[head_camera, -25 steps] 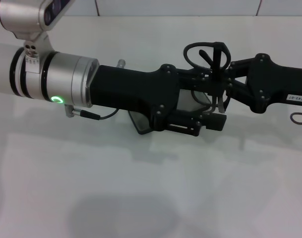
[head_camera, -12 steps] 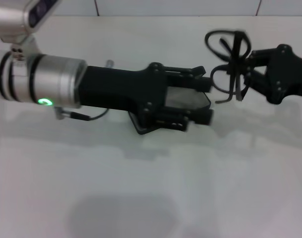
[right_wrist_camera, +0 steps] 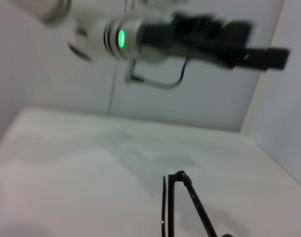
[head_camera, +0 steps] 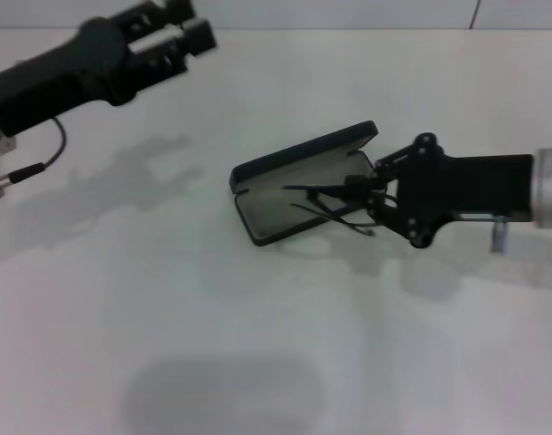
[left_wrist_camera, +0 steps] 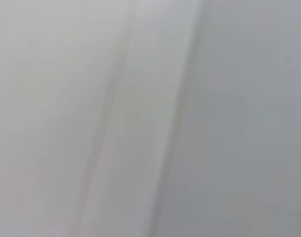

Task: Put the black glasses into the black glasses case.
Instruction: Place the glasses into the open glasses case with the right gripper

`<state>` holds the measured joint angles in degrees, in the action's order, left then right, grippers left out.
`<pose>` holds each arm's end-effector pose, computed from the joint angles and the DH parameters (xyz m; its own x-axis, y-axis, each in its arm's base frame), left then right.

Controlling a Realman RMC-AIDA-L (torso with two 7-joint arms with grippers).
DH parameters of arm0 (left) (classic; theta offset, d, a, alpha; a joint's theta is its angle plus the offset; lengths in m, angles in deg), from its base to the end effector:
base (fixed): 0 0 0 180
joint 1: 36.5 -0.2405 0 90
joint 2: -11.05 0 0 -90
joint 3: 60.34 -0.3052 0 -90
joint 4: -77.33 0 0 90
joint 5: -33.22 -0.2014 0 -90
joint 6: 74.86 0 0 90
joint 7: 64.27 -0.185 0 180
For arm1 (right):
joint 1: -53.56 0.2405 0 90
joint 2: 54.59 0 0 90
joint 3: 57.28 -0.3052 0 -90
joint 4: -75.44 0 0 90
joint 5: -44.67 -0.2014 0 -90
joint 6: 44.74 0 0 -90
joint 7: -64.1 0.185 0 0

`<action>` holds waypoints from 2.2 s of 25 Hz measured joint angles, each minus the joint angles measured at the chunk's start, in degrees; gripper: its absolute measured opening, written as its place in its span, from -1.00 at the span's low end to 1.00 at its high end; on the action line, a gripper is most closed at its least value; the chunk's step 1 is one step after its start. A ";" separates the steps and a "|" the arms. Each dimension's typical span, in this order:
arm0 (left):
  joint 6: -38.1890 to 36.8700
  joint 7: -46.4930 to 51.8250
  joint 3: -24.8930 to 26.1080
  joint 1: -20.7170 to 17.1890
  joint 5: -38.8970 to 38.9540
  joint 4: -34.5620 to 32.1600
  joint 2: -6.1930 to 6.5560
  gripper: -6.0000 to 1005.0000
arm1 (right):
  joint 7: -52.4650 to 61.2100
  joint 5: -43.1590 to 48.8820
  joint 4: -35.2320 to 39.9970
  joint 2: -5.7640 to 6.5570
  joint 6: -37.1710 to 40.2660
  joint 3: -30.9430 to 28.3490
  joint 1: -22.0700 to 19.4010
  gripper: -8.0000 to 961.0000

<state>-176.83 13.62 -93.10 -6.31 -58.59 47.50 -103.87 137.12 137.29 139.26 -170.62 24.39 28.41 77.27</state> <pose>-0.2428 0.3649 0.0204 0.4878 0.1715 0.8559 0.4637 -0.8817 -0.0876 0.1919 0.3559 -0.0871 0.9293 0.2059 -0.3067 0.1092 -0.9463 -0.3043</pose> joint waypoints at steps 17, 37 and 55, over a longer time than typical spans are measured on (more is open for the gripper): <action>12.17 0.32 1.61 3.71 -1.37 1.81 -1.48 0.36 | -0.73 12.53 5.93 -0.07 -36.15 23.50 -1.47 -0.79; 14.00 0.25 1.65 6.10 -2.50 2.07 -1.81 0.36 | -4.29 12.54 -0.98 -0.24 -54.64 34.70 3.62 -0.79; 13.91 0.15 1.03 5.84 -2.49 2.42 -2.63 0.36 | -4.37 12.11 1.91 -0.17 -56.84 35.49 -0.42 -0.55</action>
<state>-162.93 13.77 -92.06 -0.47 -61.08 49.93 -106.50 132.75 149.40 141.17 -170.78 -32.45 63.90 76.85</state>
